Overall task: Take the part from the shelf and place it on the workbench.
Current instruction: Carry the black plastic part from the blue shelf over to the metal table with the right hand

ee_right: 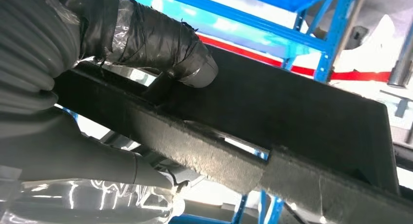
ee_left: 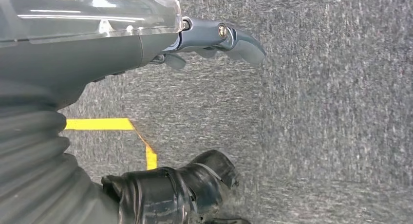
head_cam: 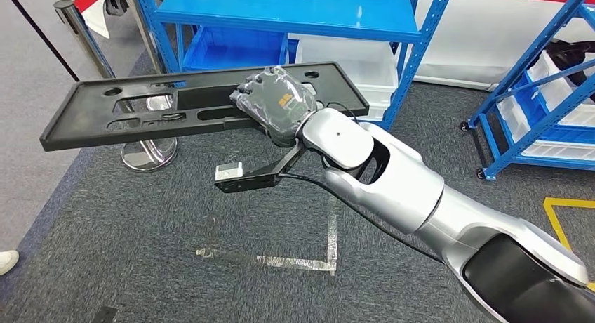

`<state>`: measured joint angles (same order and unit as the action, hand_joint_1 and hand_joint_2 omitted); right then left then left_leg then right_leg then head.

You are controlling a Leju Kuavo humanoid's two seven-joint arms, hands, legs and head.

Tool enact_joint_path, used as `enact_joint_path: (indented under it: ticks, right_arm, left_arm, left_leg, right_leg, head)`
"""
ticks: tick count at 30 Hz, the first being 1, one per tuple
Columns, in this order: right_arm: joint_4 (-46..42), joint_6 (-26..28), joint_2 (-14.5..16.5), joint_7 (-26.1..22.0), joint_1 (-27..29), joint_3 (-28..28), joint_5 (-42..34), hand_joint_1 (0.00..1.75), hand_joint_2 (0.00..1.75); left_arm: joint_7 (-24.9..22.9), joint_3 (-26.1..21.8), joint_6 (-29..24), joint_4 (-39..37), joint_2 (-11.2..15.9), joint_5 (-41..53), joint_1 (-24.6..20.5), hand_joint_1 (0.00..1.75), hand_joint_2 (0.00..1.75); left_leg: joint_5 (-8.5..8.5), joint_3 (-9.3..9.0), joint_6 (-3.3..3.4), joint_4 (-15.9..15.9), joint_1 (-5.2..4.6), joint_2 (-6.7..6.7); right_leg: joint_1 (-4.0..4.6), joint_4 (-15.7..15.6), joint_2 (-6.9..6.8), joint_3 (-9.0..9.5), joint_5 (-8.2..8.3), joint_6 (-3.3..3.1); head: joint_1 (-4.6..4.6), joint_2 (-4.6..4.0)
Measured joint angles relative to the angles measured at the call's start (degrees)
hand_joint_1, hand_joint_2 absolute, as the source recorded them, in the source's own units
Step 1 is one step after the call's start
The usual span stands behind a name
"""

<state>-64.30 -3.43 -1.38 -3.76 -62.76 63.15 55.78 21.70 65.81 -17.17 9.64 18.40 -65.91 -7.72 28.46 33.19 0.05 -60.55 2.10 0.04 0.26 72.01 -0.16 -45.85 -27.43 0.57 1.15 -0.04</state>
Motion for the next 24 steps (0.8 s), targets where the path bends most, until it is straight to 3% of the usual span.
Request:
enact_joint_path:
  ticks: [2,3,5,7,10,12,13,15,17,18,19,21,22,24]
  right_arm:
    - [0.3,0.0,-0.1,0.0,0.3,-0.1,0.0,1.75,1.75]
    - [0.4,0.0,-0.1,0.0,0.4,-0.1,0.0,1.75,1.75]
    - [0.7,0.0,-0.1,0.0,0.4,-0.1,0.0,1.75,1.75]
    - [0.8,0.0,-0.1,0.0,0.2,-0.3,0.1,1.75,1.75]
    - [1.1,0.1,-0.1,0.0,0.0,-0.4,0.2,1.75,1.75]
    - [1.2,0.1,0.0,0.0,0.0,-0.5,0.3,1.75,1.75]
    - [1.2,0.1,0.0,0.1,-0.1,-0.5,0.3,1.75,1.75]
    - [1.2,0.1,0.0,0.1,-0.1,-0.5,0.4,1.75,1.75]
    - [1.3,0.1,0.0,0.1,0.2,-0.5,0.4,1.75,1.75]
    - [1.3,0.0,0.0,0.2,0.3,-0.5,0.5,1.75,1.75]
    - [1.3,0.0,0.0,0.2,0.3,-0.5,0.5,1.75,1.75]
    - [1.3,-0.1,0.0,0.3,0.3,-0.5,0.7,1.75,1.75]
    - [1.3,-0.2,0.0,0.4,0.2,-0.5,0.7,1.75,1.75]
    - [1.2,-0.4,0.0,0.6,0.2,-0.5,0.8,1.75,1.75]
  left_arm:
    - [-0.1,0.0,-0.1,0.0,0.0,-0.1,0.1,0.0,1.75]
    - [-0.1,0.0,-0.1,0.0,0.0,-0.1,0.1,0.0,1.75]
    - [-0.2,0.1,-0.1,0.0,0.0,-0.1,0.1,0.0,1.75]
    - [-0.2,0.3,-0.1,0.0,0.0,-0.1,0.0,0.0,1.75]
    - [-0.2,0.6,-0.1,0.0,0.0,-0.2,-0.1,0.0,1.75]
    - [-0.3,0.7,-0.1,0.0,0.0,-0.2,-0.1,0.0,1.75]
    - [-0.3,0.7,-0.1,0.0,0.0,-0.2,-0.1,0.0,1.75]
    - [-0.3,0.7,-0.1,0.0,0.0,-0.2,0.0,0.0,1.75]
    - [-0.3,0.7,-0.1,0.0,0.0,-0.3,0.1,0.0,1.75]
    - [-0.3,0.7,-0.1,0.0,0.0,-0.3,0.1,0.0,1.75]
    - [-0.3,0.7,-0.1,0.0,0.0,-0.3,0.1,0.0,1.75]
    - [-0.3,0.7,-0.1,0.0,0.1,-0.3,0.1,0.0,1.75]
    - [-0.3,0.7,0.0,-0.1,0.2,-0.3,0.0,0.0,1.75]
    - [-0.3,0.7,0.0,-0.1,0.3,-0.3,0.0,0.0,1.75]
  left_leg:
    - [-0.53,0.66,-0.12,0.0,0.04,-0.05]
    - [-0.73,0.89,-0.25,0.0,0.09,-0.07]
    - [-1.0,1.11,-0.55,0.0,0.21,-0.11]
    - [-1.3,1.31,-1.1,0.2,0.2,-0.15]
    - [-2.04,1.51,-2.47,1.0,0.16,-0.19]
    - [-1.39,1.95,-2.98,0.4,0.25,-0.12]
    - [-0.18,2.78,-3.03,-1.4,0.25,-0.09]
    - [3.11,5.8,-3.04,-8.0,0.09,-0.09]
    - [4.48,8.35,-3.09,-13.3,-0.1,-0.1]
    - [3.69,8.4,-3.06,-13.3,-0.16,-0.1]
    - [2.0,7.35,-2.97,-11.1,-0.21,-0.09]
    - [-1.03,4.18,-2.58,-4.3,-0.44,0.0]
    - [-1.76,2.99,-2.27,-1.8,-0.6,0.04]
    - [-1.83,2.52,-1.6,-0.3,-0.94,-0.07]
  right_leg:
    - [-0.4,4.3,0.01,-0.79,-1.68,0.35]
    - [-0.56,3.2,0.01,0.45,-1.05,0.4]
    - [-0.75,-3.6,0.06,5.25,1.39,0.24]
    - [-0.56,-9.8,0.15,9.14,2.38,-0.04]
    - [-0.1,-12.1,0.18,9.85,2.6,-0.75]
    - [-0.21,-13.0,0.07,10.13,3.19,-1.39]
    - [-0.28,-13.4,0.01,10.3,3.44,-1.75]
    - [-0.07,-13.6,-0.04,10.36,3.58,-2.2]
    - [0.29,-13.3,-0.01,10.23,3.53,-2.47]
    - [0.44,-13.1,0.02,10.14,3.48,-2.57]
    - [0.53,-12.8,0.06,10.04,3.39,-2.63]
    - [0.73,-12.0,0.1,9.71,3.12,-2.57]
    - [0.85,-11.6,0.11,9.43,3.03,-2.43]
    - [1.05,-11.3,-0.01,8.93,3.13,-2.01]
  head:
    - [-0.04,0.0]
    - [-0.04,0.0]
    - [-0.04,0.0]
    - [-0.03,0.0]
    - [0.03,0.0]
    - [0.07,0.0]
    - [0.17,0.0]
    - [0.32,0.0]
    - [0.38,0.0]
    - [0.38,0.0]
    - [0.38,0.0]
    - [0.39,0.0]
    - [0.37,0.01]
    - [0.33,0.01]
